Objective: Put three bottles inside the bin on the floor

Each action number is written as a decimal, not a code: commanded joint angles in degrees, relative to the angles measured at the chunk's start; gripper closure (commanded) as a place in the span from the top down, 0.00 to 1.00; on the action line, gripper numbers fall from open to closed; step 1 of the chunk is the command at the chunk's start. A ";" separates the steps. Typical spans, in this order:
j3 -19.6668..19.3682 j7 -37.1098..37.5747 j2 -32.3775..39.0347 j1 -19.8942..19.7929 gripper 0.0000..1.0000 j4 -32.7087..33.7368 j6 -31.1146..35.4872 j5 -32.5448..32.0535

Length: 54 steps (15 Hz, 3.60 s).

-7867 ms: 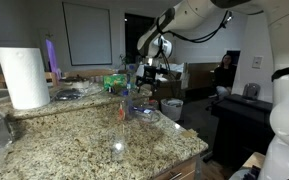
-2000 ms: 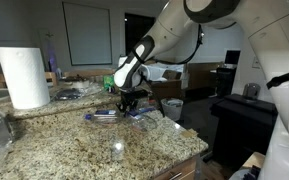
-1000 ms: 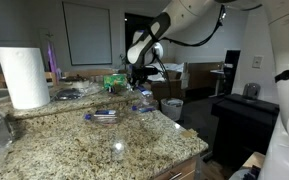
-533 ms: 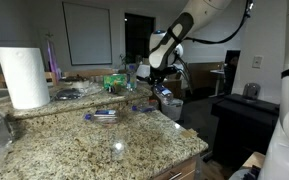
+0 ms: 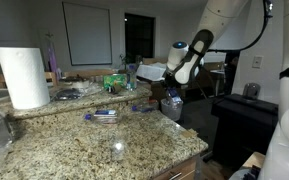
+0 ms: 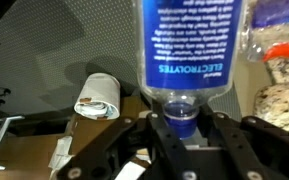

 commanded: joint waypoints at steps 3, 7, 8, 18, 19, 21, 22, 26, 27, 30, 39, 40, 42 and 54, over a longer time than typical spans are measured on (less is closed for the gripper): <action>-17.33 19.01 9.14 10.06 0.10 4.96 12.26 -14.25; -27.65 23.77 16.71 19.57 0.10 4.37 16.79 -11.96; -29.45 24.80 18.49 21.70 0.10 3.54 17.62 -11.22; -38.54 29.45 34.07 31.66 0.10 -2.96 24.65 -0.11; -38.28 29.48 34.32 31.46 0.10 -3.40 24.49 0.79; -38.10 29.86 34.85 31.60 0.10 -4.47 24.44 2.78; -37.76 30.31 34.54 31.54 0.10 -5.07 24.20 3.29; -34.05 23.13 32.11 30.95 0.10 -7.96 22.36 14.21; -33.39 22.52 32.31 31.08 0.10 -8.27 22.47 17.53; -28.41 13.45 31.72 30.51 0.10 -9.59 22.37 32.60; -18.54 -7.64 26.84 28.79 0.10 -8.16 19.38 60.64; -18.54 -9.24 26.49 28.86 0.10 -7.99 19.03 62.25; -18.38 -12.49 26.30 28.84 0.10 -8.40 18.78 64.67; -20.32 -21.05 29.89 28.30 0.10 -8.31 17.26 72.05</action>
